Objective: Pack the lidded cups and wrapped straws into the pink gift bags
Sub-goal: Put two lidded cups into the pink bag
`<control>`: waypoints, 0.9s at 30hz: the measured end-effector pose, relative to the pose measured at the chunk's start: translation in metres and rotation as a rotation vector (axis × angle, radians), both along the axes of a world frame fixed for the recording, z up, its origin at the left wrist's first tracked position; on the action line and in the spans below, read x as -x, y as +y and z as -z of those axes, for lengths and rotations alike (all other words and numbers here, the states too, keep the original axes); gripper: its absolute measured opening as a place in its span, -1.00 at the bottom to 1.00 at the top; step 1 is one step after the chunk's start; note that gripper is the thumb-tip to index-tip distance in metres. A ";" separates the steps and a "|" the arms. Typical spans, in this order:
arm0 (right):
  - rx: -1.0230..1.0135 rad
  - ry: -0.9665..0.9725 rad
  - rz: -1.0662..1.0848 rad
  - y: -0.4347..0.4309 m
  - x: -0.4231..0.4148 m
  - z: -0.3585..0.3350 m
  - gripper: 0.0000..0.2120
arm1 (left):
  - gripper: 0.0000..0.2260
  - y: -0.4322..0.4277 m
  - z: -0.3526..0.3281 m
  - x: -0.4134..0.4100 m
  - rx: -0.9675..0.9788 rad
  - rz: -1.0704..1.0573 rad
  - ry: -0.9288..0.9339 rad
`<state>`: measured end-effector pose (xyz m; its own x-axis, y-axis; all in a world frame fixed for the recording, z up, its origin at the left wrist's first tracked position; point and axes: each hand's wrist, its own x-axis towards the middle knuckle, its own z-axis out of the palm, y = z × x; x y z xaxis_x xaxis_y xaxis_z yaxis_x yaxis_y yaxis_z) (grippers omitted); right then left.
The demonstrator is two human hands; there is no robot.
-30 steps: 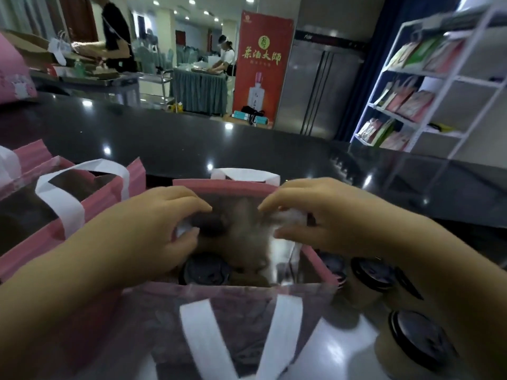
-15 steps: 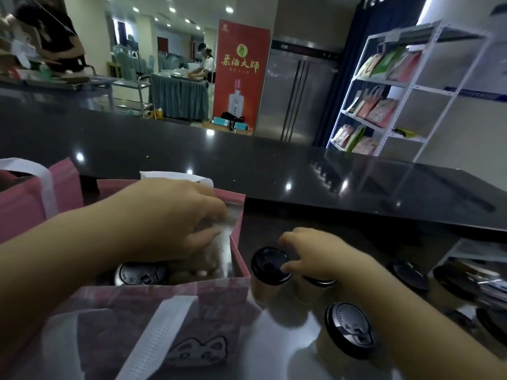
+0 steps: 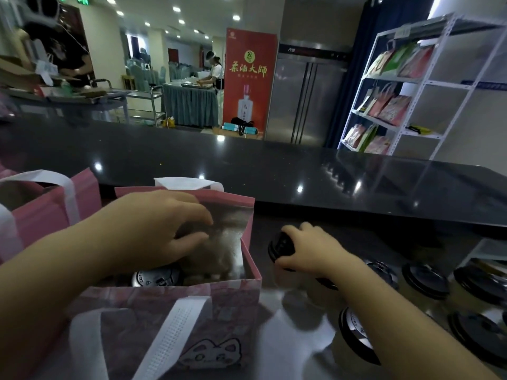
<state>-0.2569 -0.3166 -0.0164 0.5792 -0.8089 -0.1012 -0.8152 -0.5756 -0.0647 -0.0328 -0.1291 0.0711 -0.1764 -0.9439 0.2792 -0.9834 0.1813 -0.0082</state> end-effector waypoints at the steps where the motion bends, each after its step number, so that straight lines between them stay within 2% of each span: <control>1: 0.052 -0.032 -0.001 0.004 0.004 -0.013 -0.26 | -0.66 0.004 0.002 -0.004 -0.002 -0.009 0.009; 6: 0.293 -0.201 -0.076 0.035 0.014 -0.087 -0.26 | -0.78 0.019 0.012 -0.027 -0.010 -0.096 0.023; 11: 0.440 -0.322 -0.217 0.071 0.004 -0.146 -0.25 | -0.83 0.028 0.020 -0.053 0.017 -0.159 -0.033; 14: 0.432 -0.417 -0.334 0.092 -0.017 -0.166 -0.31 | -0.83 0.032 0.024 -0.065 -0.013 -0.211 -0.115; 17: 0.304 -0.470 -0.473 0.108 -0.046 -0.169 -0.35 | -0.73 0.034 0.027 -0.075 -0.120 -0.249 -0.236; 20: 0.187 -0.420 -0.584 0.115 -0.074 -0.153 -0.34 | -0.67 0.036 0.027 -0.081 -0.181 -0.252 -0.252; 23: 0.160 -0.269 -0.632 0.115 -0.094 -0.127 -0.35 | -0.59 0.035 0.030 -0.082 -0.214 -0.292 -0.219; 27: 0.180 -0.049 -0.622 0.105 -0.107 -0.096 -0.36 | -0.35 0.035 0.042 -0.088 -0.255 -0.336 -0.150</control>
